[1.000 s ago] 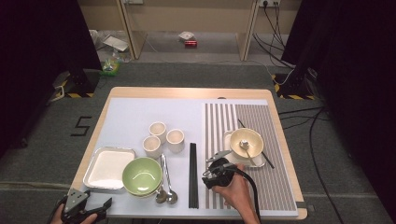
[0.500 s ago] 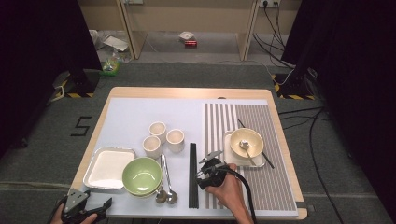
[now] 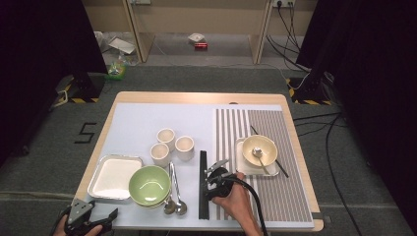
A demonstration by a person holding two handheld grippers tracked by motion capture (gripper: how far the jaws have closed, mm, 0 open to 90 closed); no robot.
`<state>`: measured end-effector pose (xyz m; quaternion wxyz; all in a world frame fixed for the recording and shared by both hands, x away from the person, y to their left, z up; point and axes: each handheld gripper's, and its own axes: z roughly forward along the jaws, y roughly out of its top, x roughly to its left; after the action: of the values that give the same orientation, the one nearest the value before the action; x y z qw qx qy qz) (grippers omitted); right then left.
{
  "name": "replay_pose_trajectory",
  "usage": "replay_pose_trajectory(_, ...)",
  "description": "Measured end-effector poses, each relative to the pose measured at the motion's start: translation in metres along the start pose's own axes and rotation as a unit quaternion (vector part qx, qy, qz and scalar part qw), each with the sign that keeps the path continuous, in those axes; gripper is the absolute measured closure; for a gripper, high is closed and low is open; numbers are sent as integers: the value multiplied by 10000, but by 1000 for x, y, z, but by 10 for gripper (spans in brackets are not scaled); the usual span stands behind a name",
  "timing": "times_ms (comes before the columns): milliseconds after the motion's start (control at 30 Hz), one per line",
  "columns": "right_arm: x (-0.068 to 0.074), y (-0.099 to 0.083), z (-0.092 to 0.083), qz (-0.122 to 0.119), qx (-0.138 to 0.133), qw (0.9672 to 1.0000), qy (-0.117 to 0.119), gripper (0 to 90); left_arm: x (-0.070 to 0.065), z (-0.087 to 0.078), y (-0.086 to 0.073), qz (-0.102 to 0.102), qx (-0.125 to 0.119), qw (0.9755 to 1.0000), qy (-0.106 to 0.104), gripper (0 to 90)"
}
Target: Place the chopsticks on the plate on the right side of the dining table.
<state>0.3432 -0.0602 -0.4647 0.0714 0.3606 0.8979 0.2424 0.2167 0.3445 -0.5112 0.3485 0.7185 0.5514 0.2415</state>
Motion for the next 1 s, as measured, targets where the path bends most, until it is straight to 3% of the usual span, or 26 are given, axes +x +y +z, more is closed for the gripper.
replay_pose_trajectory(333, 2, 1, 2, -27, 58, 10000, 14, 465, 0, 0, 0, -2, -5, 10000, -1, 113)
replay_pose_trajectory(400, 2, 0, 3, -122, 71, 9999, -20, 469, 0, 0, 0, -11, -2, 10000, -3, 113)
replay_pose_trajectory(1000, -7, -5, -3, -269, 150, 9995, -24, 731, 0, 0, -1, -16, -40, 10000, 21, 113)
